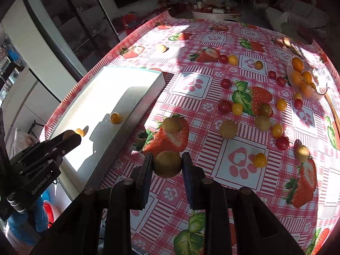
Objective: Organize fruits
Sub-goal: 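Carry both greenish fruits over the white tray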
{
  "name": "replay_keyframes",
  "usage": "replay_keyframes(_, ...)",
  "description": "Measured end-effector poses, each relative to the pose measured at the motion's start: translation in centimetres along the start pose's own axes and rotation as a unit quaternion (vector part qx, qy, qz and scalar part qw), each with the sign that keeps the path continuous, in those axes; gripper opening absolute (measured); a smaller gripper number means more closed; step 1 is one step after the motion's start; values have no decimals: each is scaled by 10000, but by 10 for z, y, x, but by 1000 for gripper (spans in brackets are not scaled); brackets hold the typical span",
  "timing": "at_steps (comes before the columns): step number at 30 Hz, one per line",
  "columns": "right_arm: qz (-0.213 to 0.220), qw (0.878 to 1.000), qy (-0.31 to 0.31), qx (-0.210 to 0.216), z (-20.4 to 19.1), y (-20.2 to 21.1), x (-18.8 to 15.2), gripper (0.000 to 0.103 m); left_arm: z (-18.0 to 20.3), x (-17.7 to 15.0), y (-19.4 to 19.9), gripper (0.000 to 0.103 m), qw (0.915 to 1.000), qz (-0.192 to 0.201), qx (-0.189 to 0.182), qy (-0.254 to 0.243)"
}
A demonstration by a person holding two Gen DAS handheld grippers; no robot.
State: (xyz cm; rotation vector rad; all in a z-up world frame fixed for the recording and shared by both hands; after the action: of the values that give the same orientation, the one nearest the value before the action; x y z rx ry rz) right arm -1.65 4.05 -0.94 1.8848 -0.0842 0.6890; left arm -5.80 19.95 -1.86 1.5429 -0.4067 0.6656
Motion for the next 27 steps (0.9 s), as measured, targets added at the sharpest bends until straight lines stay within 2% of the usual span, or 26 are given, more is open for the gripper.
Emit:
replay_keyframes(8, -256, 9973, 492, 476, -75, -33, 14, 30, -59, -19, -19, 26, 9979, -232, 524, 304)
replay_keyframes(10, -346, 9961, 605, 536, -89, -43, 17, 30, -67, -23, -26, 26, 9972, -318, 560, 390)
replay_keyframes(14, -506, 9940, 850, 470, -105, -61, 16, 30, -77, -27, -37, 26, 9959, -432, 632, 480)
replay_keyframes(22, -790, 9902, 1139, 183, -111, -96, 8, 30, -77, -25, -39, 26, 9963, -343, 683, 394)
replay_keyframes(27, -745, 9862, 1474, -75, -114, -101, 2, 30, -76, -25, -40, 26, 9966, -246, 700, 352)
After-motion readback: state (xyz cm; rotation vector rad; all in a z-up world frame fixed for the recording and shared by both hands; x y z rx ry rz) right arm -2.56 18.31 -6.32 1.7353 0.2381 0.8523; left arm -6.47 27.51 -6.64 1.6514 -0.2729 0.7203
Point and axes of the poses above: each gripper's, at about its wrist camera, not at the fingertips, and y roughly against the way its jaws point, z to its right, x to its top, the point moved 10 cm from there along -y, roughly the way its jaws point, and after that the axes turned 1 degree about -y, right-handed, at the moved point
